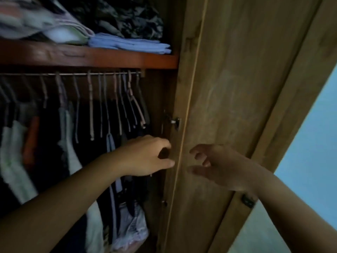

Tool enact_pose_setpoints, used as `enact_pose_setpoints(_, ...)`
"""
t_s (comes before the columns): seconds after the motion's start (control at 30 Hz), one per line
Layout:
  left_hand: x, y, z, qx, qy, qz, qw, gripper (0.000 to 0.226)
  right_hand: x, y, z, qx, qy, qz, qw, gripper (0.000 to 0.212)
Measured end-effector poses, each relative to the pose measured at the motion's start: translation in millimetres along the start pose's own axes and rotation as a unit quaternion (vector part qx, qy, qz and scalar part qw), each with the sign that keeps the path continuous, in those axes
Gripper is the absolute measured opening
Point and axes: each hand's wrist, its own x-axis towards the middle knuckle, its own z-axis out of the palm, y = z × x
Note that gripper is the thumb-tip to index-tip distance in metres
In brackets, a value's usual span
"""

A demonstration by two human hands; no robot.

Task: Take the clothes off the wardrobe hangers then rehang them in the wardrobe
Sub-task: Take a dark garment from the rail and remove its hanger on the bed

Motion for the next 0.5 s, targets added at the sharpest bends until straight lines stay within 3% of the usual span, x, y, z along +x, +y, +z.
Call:
enact_pose_setpoints(0.13, -37.4, -53.0, -29.0, 0.053, 0.007, -0.102, 0.993, 0.075, 40.6, -49.3, 19.8, 0.011, -0.022, -0.069, 0.997, 0.052)
enact_pose_setpoints(0.23, -67.8, -89.8, -49.4, 0.081, 0.014, -0.186, 0.979, 0.075, 62.2, -97.2, 43.2, -0.001, -0.012, -0.138, 0.99, 0.044)
enact_pose_setpoints(0.37, -109.1, -140.3, -71.9, 0.046, 0.038, -0.285, 0.957, 0.042, 89.9, -160.8, 70.2, 0.025, -0.061, -0.22, 0.973, 0.054)
enact_pose_setpoints(0.5, -149.2, -188.2, -80.7, 0.049, 0.06, -0.375, 0.924, 0.029, 118.0, -216.7, 92.3, 0.051, -0.079, -0.277, 0.956, 0.052)
